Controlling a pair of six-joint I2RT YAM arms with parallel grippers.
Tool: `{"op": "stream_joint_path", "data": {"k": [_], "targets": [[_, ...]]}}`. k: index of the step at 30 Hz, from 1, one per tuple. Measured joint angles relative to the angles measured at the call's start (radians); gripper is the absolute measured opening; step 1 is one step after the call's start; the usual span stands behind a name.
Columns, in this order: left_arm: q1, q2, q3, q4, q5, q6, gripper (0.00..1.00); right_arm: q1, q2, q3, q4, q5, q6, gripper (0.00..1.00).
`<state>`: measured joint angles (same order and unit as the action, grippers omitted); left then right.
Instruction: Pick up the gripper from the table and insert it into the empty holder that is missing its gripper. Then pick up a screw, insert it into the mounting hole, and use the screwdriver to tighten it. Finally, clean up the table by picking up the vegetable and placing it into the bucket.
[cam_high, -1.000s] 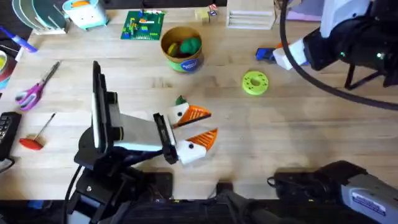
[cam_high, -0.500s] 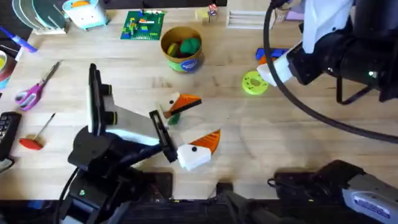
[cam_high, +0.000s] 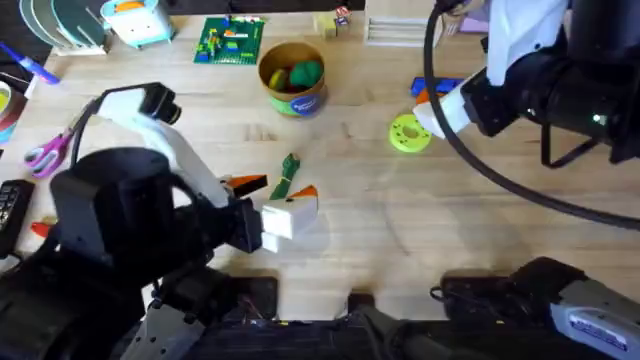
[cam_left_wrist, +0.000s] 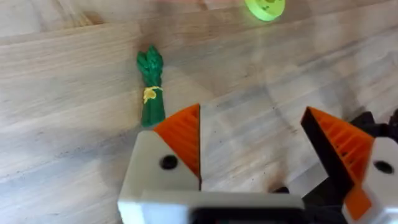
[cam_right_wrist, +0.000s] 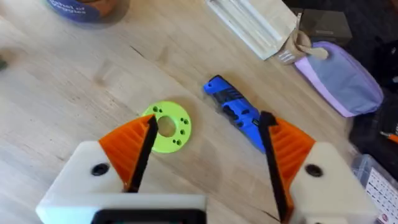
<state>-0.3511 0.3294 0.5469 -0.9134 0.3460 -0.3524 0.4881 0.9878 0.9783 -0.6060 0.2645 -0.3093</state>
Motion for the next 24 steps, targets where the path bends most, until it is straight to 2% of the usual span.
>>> {"op": "stream_joint_path", "data": {"k": [7, 14, 21, 24], "targets": [[0.000, 0.286, 0.024, 0.085, -0.030, 0.035, 0.992, 0.000, 0.000, 0.000, 0.000, 0.000, 0.000, 0.991], [0.000, 0.462, 0.024, 0.124, -0.041, 0.046, 0.993, 0.000, 0.000, 0.000, -0.018, 0.000, 0.003, 0.991], [0.000, 0.567, 0.024, 0.182, -0.206, 0.063, 0.992, 0.000, 0.000, 0.000, -0.032, 0.000, 0.003, 0.992], [0.000, 0.623, 0.025, 0.185, -0.245, 0.088, 0.993, 0.000, 0.000, 0.000, -0.032, 0.000, 0.003, 0.991]]}}
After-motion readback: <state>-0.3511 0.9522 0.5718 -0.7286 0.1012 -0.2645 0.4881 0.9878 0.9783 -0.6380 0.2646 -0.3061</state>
